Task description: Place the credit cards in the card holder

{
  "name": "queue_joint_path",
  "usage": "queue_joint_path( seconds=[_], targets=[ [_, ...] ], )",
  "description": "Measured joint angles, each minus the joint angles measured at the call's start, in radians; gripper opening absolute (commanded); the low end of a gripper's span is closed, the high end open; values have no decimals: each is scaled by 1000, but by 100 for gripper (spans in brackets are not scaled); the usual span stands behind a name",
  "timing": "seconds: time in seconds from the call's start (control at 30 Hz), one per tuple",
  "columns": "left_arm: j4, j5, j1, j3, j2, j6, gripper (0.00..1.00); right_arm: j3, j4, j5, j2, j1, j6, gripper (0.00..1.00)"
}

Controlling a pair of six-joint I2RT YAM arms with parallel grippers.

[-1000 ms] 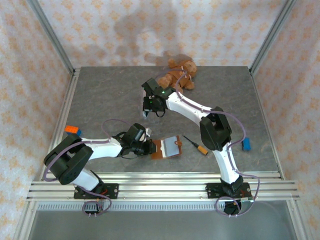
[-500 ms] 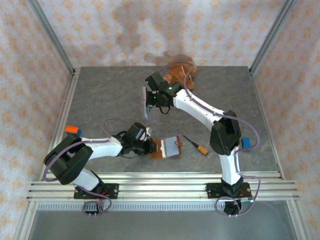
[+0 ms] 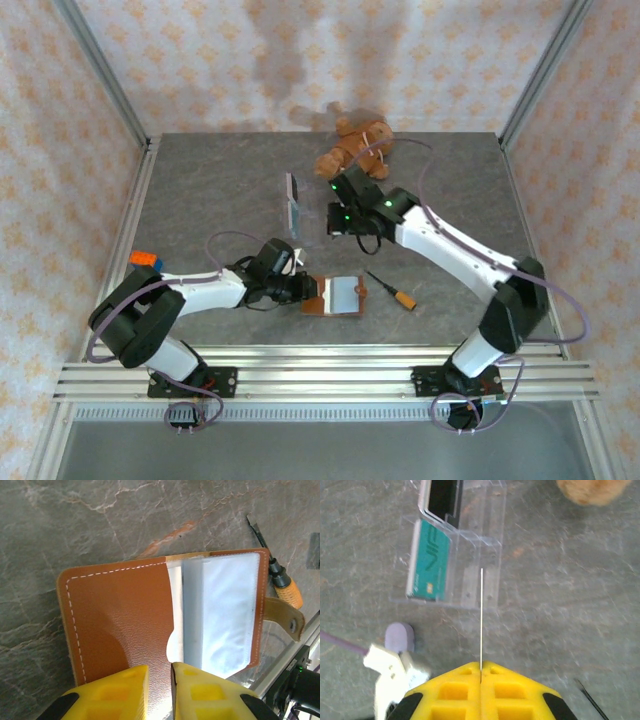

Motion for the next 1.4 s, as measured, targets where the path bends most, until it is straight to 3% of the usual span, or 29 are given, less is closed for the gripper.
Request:
queue_joint_path(
  seconds=[0.47,0.73,1.4],
  targets=[
    [-56,51,47,61,-179,4,35,-529,171,-15,-500,-20,2,0],
    [181,160,79,19,-224,-145,42,-680,313,-72,-661,-20,1,0],
    [484,292,79,8,-262,-258,53,-817,662,-350,-800,-29,43,0]
  ],
)
